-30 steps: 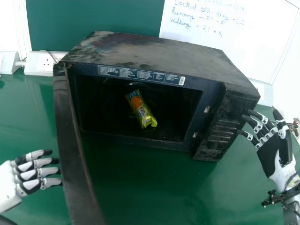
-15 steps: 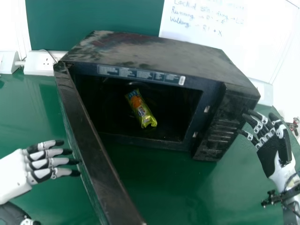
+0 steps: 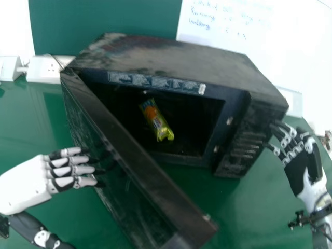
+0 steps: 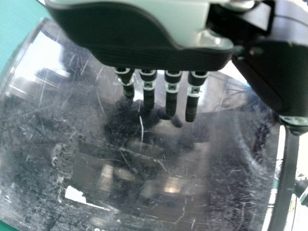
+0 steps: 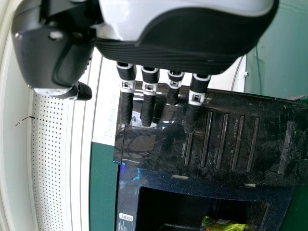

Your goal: Put biscuit inside oven

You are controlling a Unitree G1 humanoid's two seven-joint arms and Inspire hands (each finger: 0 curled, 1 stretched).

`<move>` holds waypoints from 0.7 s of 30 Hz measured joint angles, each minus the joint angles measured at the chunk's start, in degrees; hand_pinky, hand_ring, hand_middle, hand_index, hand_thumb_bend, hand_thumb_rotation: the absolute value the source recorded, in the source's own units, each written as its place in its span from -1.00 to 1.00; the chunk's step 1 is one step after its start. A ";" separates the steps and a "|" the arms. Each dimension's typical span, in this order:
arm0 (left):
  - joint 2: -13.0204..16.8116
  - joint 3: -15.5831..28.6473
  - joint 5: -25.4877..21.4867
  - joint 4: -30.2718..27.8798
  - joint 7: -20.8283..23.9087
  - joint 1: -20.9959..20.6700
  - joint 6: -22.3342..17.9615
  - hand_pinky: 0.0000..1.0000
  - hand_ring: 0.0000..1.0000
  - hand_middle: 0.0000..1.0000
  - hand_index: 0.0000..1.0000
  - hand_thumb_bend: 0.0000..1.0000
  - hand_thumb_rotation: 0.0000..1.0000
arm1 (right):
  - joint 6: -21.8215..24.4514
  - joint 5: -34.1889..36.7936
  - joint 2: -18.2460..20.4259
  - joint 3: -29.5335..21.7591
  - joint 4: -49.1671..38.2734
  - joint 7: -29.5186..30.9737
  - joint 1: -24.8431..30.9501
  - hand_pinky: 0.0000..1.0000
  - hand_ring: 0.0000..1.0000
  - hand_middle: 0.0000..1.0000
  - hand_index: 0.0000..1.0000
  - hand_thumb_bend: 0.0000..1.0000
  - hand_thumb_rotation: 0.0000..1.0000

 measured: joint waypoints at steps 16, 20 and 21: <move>0.72 -9.10 1.81 4.35 -0.71 -10.03 1.64 0.48 0.68 0.75 0.75 0.83 1.00 | 0.00 -0.10 0.05 0.00 -0.05 0.03 0.02 0.37 0.61 0.70 0.64 0.14 0.46; -1.87 -12.89 3.08 6.47 -0.44 -13.72 1.34 0.50 0.69 0.75 0.76 0.84 1.00 | -0.01 -0.18 0.10 0.04 -0.07 0.03 0.07 0.35 0.60 0.66 0.61 0.26 0.75; -2.78 -13.45 4.30 6.81 -0.09 -14.70 0.93 0.50 0.69 0.75 0.76 0.83 1.00 | -0.01 -0.19 0.11 0.04 -0.08 0.09 0.08 0.34 0.58 0.66 0.61 0.35 0.76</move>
